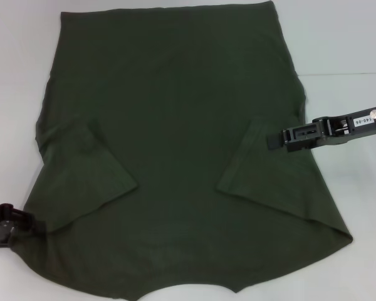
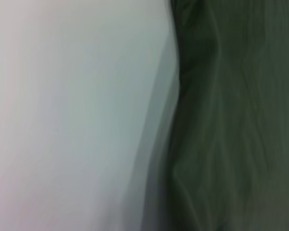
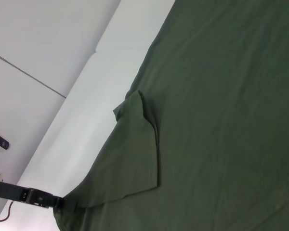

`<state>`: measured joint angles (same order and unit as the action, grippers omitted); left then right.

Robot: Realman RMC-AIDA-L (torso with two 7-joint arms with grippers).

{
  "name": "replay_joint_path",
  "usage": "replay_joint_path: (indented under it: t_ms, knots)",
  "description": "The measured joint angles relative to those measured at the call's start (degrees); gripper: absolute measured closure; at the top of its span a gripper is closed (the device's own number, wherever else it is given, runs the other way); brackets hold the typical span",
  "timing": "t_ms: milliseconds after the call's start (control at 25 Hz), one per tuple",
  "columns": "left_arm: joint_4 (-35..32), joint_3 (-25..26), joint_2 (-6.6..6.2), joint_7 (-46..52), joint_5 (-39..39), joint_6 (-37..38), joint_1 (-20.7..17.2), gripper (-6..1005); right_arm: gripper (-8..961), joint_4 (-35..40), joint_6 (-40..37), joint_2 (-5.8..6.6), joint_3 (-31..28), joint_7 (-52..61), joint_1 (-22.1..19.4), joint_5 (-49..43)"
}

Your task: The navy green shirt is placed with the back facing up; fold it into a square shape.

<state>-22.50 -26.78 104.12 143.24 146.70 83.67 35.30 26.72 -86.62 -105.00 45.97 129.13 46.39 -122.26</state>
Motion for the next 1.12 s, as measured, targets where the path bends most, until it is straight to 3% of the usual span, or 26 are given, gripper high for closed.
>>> replay_joint_path:
  t_ms: [400, 520, 760, 1120]
  knots:
    - [0.4, 0.3, -0.26, 0.8, -0.2, -2.0, -0.6, 758, 91, 0.0, 0.0, -0.14, 0.0, -0.1, 0.0, 0.0]
    - [0.4, 0.3, -0.22, 0.8, -0.1, -2.0, -0.6, 970, 92, 0.0, 0.1, -0.13, 0.0, -0.1, -0.1, 0.0]
    - [0.3, 0.3, -0.41, 0.8, -0.2, -1.5, -0.1, 983, 94, 0.0, 1.0, 0.23, 0.0, 0.7, -0.1, -0.1]
    - [0.3, 0.4, -0.83, 0.8, -0.2, -1.5, 0.7, 992, 98, 0.0, 0.0, 3.6, 0.1, 11.3, -1.2, -4.7]
